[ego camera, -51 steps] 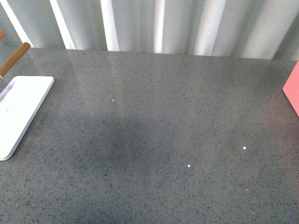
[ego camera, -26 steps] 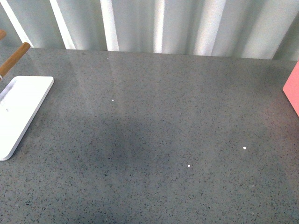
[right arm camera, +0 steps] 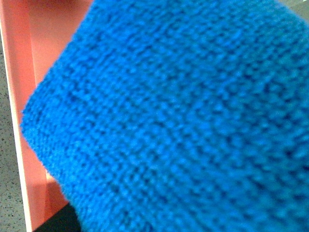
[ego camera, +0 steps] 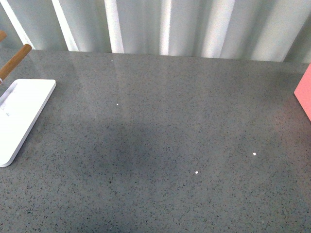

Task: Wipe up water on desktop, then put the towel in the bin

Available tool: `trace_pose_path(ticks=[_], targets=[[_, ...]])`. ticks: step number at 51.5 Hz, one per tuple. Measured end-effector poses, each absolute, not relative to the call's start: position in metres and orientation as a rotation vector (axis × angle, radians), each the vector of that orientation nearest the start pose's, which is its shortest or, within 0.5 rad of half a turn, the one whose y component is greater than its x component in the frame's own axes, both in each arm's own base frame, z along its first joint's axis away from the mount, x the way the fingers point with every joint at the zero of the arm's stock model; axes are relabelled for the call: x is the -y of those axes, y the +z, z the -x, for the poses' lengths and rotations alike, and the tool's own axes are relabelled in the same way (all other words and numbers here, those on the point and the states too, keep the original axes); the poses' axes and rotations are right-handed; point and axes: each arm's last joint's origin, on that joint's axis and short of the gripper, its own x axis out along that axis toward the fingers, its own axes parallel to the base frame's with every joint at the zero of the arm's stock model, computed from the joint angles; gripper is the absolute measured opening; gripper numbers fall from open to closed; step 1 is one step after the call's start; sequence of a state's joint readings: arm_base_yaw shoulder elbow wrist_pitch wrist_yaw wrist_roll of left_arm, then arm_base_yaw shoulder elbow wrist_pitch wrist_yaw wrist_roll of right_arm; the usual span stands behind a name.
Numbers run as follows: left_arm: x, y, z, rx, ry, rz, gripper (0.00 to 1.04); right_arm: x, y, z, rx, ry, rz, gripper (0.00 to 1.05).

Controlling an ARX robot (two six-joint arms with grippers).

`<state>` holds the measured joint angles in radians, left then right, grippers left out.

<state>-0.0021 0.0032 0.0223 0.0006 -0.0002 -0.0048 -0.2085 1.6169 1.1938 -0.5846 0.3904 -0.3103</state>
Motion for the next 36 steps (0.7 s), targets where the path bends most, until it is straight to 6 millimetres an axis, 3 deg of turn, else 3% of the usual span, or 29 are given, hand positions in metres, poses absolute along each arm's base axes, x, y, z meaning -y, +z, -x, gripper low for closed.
trace_pose_path(ticks=[13,36], targets=[[0.0002,0.1709,-0.0965,0.020,-0.002,0.005,0.98,0.0792,0.2414,-0.3212,-1.097,-0.386,0.368,0.99],[0.0002,0.1709,-0.0965,0.020,-0.002,0.005,0.98,0.0792,0.2414,-0.3212,-1.097,-0.386,0.368,0.98]])
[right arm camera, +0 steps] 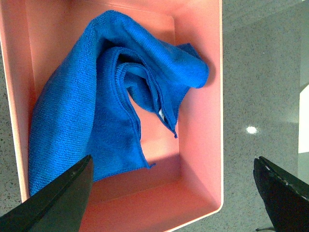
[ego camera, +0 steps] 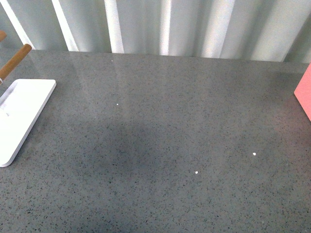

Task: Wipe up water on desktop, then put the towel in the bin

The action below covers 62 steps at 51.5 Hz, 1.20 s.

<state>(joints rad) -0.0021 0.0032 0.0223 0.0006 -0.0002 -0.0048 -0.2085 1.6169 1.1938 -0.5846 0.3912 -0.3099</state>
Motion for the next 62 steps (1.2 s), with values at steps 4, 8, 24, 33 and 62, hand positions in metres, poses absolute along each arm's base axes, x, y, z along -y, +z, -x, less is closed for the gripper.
trace_pose_path(ticks=[4,8,24,33,62], targets=[[0.000,0.171,-0.096,0.020,-0.002,0.005,0.98,0.079,0.241,-0.321,-1.097,-0.386,0.368,0.98],[0.000,0.171,-0.096,0.020,-0.002,0.005,0.98,0.079,0.241,-0.321,-1.097,-0.386,0.368,0.98],[0.000,0.171,-0.096,0.020,-0.003,0.004,0.98,0.046,0.210,-0.272,-0.066,0.006,0.034,0.50],[0.000,0.171,-0.096,0.020,-0.002,0.005,0.98,0.031,0.206,-0.239,0.012,0.007,0.031,0.23],[0.000,0.171,-0.096,0.020,-0.002,0.004,0.98,0.004,0.177,-0.175,-0.014,-0.010,0.025,0.03]])
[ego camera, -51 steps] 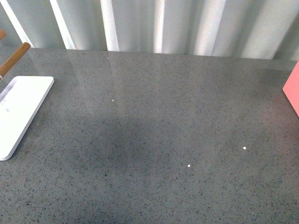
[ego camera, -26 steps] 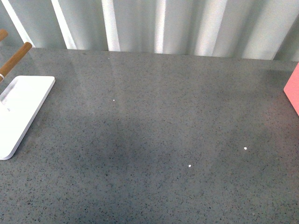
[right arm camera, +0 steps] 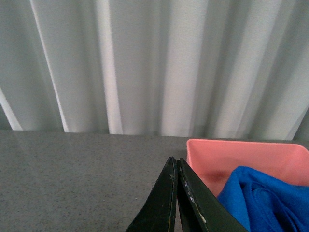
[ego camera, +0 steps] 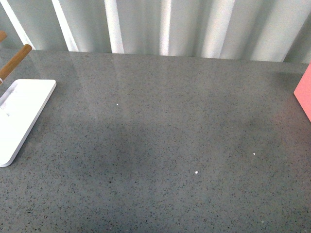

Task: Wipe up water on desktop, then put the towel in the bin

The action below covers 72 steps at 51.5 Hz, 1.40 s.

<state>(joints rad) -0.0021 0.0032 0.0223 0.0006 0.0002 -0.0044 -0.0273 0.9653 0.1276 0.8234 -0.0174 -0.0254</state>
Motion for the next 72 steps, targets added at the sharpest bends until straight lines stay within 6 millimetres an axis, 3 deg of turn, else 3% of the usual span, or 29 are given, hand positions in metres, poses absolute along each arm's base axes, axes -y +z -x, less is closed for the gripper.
trace_pose_path(ticks=[16,72], targets=[[0.000,0.171,-0.096,0.020,-0.002,0.004,0.98,0.000,0.164,-0.150,-0.012,0.010,0.025,0.03],[0.000,0.171,-0.096,0.020,-0.002,0.005,0.98,0.000,0.175,-0.113,0.027,0.001,0.016,0.03]])
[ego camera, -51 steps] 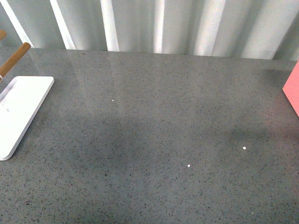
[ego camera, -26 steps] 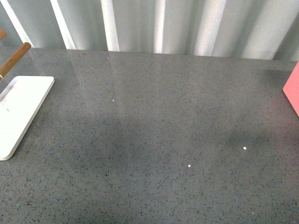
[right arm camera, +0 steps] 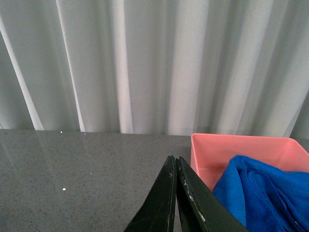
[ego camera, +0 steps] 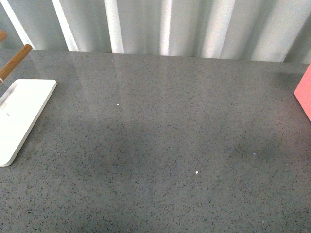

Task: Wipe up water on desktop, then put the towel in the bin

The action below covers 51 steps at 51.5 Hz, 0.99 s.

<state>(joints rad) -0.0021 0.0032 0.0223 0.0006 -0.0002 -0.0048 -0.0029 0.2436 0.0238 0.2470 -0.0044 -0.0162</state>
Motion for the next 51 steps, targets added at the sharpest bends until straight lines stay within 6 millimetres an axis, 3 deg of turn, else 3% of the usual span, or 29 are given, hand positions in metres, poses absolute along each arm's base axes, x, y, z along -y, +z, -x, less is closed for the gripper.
trace_pose_path(ticks=[22,37,51], targets=[[0.000,0.171,-0.096,0.020,-0.002,0.005,0.98,0.000,0.171,-0.097,0.018,0.001,0.011,0.03],[0.000,0.171,-0.096,0.021,-0.002,0.005,0.98,0.000,0.171,-0.096,0.020,0.001,0.011,0.03],[0.000,0.171,-0.096,0.021,-0.002,0.005,0.98,0.000,0.171,-0.096,0.020,0.000,0.011,0.51]])
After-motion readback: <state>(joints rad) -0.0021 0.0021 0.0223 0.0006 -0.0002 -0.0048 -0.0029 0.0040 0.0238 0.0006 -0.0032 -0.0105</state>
